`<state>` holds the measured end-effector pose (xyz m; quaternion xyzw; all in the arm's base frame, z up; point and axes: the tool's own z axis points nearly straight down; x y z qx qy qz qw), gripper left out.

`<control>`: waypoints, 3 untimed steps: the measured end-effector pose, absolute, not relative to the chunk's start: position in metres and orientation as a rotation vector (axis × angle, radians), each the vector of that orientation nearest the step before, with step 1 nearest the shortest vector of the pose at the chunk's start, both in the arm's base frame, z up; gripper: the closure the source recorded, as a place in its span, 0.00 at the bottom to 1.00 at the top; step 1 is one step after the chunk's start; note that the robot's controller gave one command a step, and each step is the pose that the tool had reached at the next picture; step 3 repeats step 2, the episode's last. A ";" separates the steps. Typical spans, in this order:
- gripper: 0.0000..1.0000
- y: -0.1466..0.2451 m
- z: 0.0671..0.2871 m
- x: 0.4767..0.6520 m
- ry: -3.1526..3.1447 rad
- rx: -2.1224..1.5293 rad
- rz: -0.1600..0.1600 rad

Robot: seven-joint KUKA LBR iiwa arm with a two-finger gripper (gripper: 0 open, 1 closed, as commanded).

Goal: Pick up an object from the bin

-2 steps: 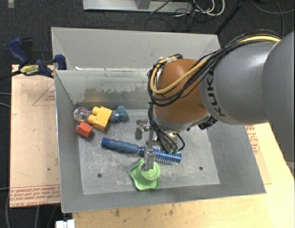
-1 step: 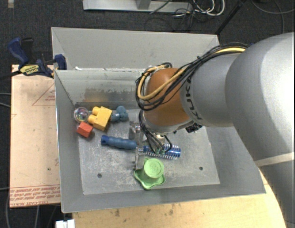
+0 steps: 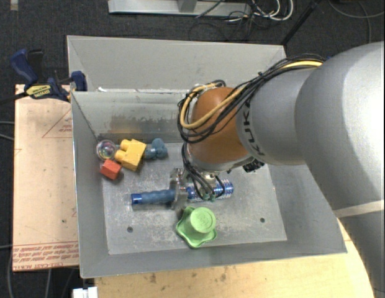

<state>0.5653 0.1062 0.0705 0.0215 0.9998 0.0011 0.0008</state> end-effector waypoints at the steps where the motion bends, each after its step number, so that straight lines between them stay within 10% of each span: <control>1: 1.00 0.123 0.208 0.571 3.127 0.190 0.006; 2: 1.00 0.088 0.272 0.619 3.091 -0.516 -0.001; 3: 1.00 0.088 0.272 0.619 3.091 -0.516 -0.001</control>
Offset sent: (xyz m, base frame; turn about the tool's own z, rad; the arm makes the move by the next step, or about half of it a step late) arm 0.0040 0.0156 0.1331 0.0819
